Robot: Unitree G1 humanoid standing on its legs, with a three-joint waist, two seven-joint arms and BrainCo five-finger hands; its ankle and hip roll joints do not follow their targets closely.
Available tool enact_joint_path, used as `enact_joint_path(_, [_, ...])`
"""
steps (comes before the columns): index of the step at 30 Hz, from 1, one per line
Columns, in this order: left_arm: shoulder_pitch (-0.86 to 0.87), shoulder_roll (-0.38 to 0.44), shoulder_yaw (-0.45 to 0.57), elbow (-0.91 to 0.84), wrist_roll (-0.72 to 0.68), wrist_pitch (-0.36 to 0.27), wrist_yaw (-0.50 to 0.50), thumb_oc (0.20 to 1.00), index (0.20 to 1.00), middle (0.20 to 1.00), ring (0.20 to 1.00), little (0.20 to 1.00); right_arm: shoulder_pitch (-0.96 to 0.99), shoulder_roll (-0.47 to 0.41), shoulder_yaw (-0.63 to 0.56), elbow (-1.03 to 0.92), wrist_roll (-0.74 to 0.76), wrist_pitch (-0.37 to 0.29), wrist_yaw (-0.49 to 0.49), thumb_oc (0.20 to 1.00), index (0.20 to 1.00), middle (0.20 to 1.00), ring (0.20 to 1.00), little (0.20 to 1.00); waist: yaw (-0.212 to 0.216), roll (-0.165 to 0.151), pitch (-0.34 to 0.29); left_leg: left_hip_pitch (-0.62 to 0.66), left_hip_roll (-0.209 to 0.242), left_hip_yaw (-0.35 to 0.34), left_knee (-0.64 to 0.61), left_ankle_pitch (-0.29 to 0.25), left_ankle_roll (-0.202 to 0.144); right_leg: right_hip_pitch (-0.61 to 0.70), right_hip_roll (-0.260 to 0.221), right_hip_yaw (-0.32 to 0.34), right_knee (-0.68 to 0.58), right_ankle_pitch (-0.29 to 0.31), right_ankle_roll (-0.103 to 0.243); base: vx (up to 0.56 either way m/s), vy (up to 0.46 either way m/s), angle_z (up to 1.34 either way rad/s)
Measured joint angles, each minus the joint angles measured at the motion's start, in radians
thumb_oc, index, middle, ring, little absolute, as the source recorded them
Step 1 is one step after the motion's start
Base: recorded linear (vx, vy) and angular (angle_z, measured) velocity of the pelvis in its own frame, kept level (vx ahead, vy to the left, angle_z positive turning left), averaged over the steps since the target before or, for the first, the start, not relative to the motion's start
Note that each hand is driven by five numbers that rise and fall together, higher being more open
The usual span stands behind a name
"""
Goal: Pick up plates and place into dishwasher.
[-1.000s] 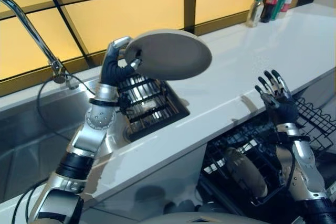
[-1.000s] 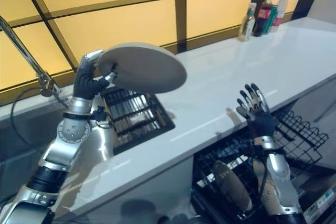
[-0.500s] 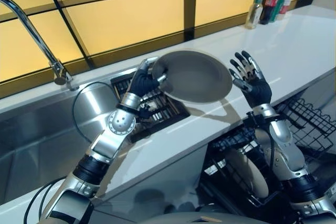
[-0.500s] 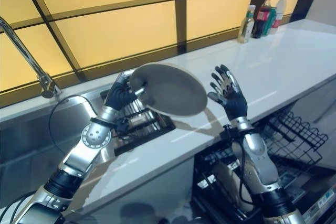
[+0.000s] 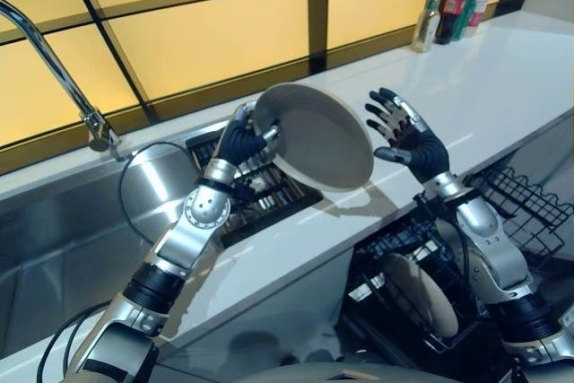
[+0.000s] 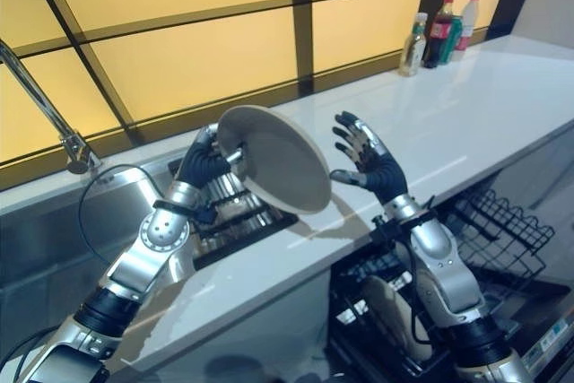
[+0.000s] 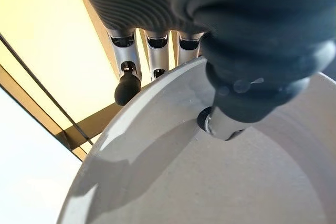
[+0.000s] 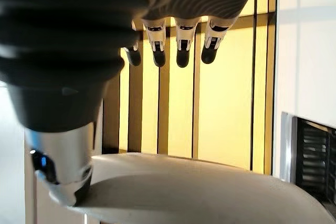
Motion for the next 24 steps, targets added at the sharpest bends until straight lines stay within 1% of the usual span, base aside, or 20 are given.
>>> enact_joint_path(3, [0.0,0.012,0.0,0.01,0.001,-0.003,0.006,0.2,0.2,0.2,0.2,0.2,-0.012,-0.001,0.019,-0.001,0.02,0.023,0.048,1.0,1.0,1.0,1.0,1.0,0.002,-0.001,0.0,0.0,0.0,0.0,0.0,0.0,0.0,0.0,0.0,0.0,0.0,0.001,0.0,0.0,0.0,0.0])
enact_joint_path(7, [0.0,0.019,0.0,0.026,0.001,-0.015,0.009,0.2,0.2,0.2,0.2,0.2,-0.015,0.002,0.066,-0.003,0.108,0.063,0.093,1.0,1.0,1.0,1.0,1.0,0.003,-0.002,-0.001,0.0,0.0,-0.001,0.0,0.0,0.0,0.001,0.0,0.0,0.0,0.001,0.0,0.0,0.0,0.0])
enact_joint_path(10, [0.0,0.019,0.0,0.04,0.002,-0.026,0.008,0.2,0.2,0.2,0.2,0.2,-0.015,0.007,0.074,-0.003,0.174,0.09,0.114,1.0,1.0,1.0,1.0,1.0,0.003,-0.003,-0.001,0.0,0.0,-0.002,0.0,0.0,-0.001,0.003,0.0,-0.001,-0.001,0.001,0.0,0.0,0.0,0.0])
enact_joint_path(15, [0.0,0.019,0.001,0.041,0.039,-0.032,-0.001,0.2,0.2,0.2,0.2,0.2,-0.013,0.018,0.069,-0.002,0.217,0.094,0.13,1.0,1.0,1.0,1.0,1.0,0.002,-0.003,-0.001,0.001,0.0,-0.002,0.0,0.0,0.0,0.005,0.0,-0.001,-0.004,0.001,0.0,0.0,0.0,0.0])
enact_joint_path(24, [0.0,0.02,0.002,0.072,0.041,-0.051,-0.006,0.2,0.2,0.2,0.2,0.2,-0.006,0.023,-0.014,-0.001,0.236,0.092,0.143,1.0,1.0,1.0,1.0,1.0,0.001,-0.006,0.001,0.002,0.0,-0.002,0.0,0.0,0.0,0.007,0.0,-0.001,-0.005,0.002,0.001,0.0,0.0,0.0])
